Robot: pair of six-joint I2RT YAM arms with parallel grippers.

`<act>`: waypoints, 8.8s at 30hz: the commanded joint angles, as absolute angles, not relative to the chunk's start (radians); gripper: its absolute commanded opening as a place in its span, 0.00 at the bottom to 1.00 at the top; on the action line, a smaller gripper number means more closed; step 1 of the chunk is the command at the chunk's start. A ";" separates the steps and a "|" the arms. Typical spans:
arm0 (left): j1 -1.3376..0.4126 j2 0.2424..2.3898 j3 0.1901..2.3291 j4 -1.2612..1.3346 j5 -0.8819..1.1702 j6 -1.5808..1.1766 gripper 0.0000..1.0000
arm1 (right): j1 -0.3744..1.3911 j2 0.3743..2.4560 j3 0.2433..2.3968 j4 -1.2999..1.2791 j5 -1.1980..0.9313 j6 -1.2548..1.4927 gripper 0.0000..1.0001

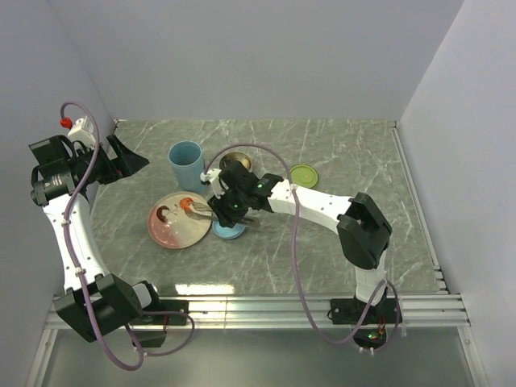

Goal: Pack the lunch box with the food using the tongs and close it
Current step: Pick up the food using the clamp, then place the food into the lunch box, then pick up the food using the clamp, then place the food into the lunch box, then put down the clamp

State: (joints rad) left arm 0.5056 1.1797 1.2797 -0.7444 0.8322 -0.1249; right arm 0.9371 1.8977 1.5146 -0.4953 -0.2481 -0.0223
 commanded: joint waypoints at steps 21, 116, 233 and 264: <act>0.514 1.150 1.296 -0.732 0.822 -0.094 1.00 | 0.900 1.939 1.589 -0.457 -0.276 0.035 0.02; 0.519 1.172 1.256 -0.755 0.801 -0.046 0.99 | 1.066 2.249 1.936 -0.538 -0.219 0.084 0.53; 0.535 1.150 1.259 -0.973 0.876 0.196 0.99 | -0.249 1.471 1.255 -0.746 -0.394 -0.377 0.49; 0.535 1.177 1.247 -0.946 0.876 0.198 0.99 | -0.250 1.727 1.213 -0.683 -0.362 -0.437 0.63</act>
State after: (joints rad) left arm 0.5301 1.1767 1.2343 -0.9623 0.8455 0.1722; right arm -0.2466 1.7092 1.2163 -0.6895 -0.3603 -0.4118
